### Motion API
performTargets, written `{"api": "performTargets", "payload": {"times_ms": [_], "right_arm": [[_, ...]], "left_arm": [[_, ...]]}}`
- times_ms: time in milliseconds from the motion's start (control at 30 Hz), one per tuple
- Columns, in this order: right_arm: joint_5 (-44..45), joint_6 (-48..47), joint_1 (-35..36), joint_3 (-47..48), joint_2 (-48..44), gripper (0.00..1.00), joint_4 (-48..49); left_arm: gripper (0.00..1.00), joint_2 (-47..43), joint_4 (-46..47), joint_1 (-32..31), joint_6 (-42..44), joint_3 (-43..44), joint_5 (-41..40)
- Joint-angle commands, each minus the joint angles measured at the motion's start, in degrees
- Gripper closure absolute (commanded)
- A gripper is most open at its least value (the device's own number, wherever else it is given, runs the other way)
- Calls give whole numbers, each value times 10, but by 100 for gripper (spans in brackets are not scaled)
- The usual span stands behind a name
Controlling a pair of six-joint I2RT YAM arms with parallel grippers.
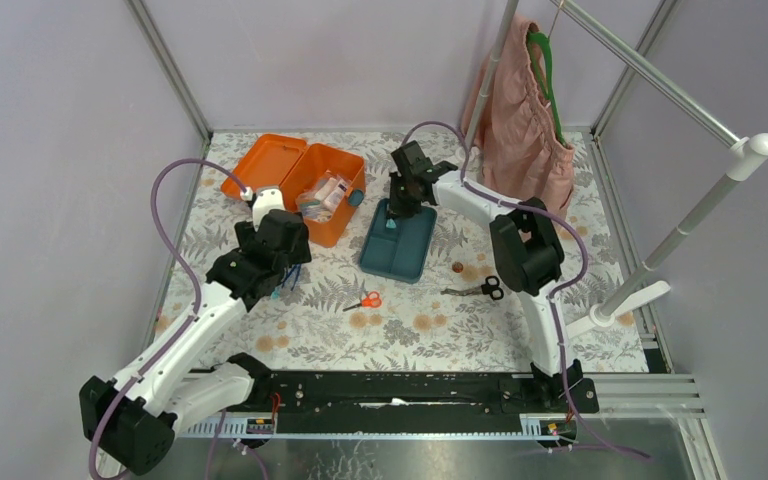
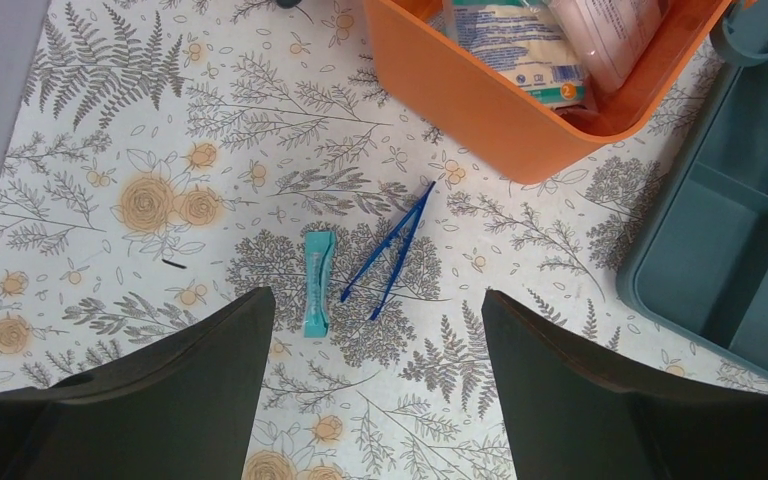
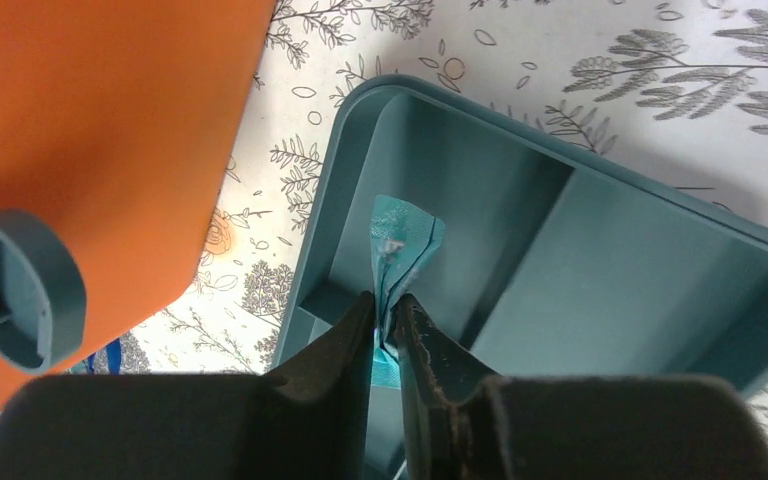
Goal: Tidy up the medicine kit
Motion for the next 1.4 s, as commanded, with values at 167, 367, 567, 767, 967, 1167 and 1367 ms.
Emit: {"api": "performTargets", "payload": {"times_ms": [167,367,567,767,967,1167,1367], "right_arm": [[-25,-7,8,34,4,66,2],[-2,-40,8,-14,-64,63,4],[47,-83,8,-168,-210,58,16],[149,-71,7,-357,-369,55,0],[213,12,7,-500,-483,47,-12],[204,147,7,-586,-552,35,1],[189,266,8,-634,-541,34,32]], "left_arm": [[15,-4,-10,7,-54,-10,17],[15,1,-6,10,-76,-23,24],[15,29,25,12,-86,-30,64],[15,77,50,12,-90,-19,93],[16,86,65,12,-94,-20,108],[16,90,68,12,-87,-22,114],[16,82,68,12,-83,-24,114]]}}
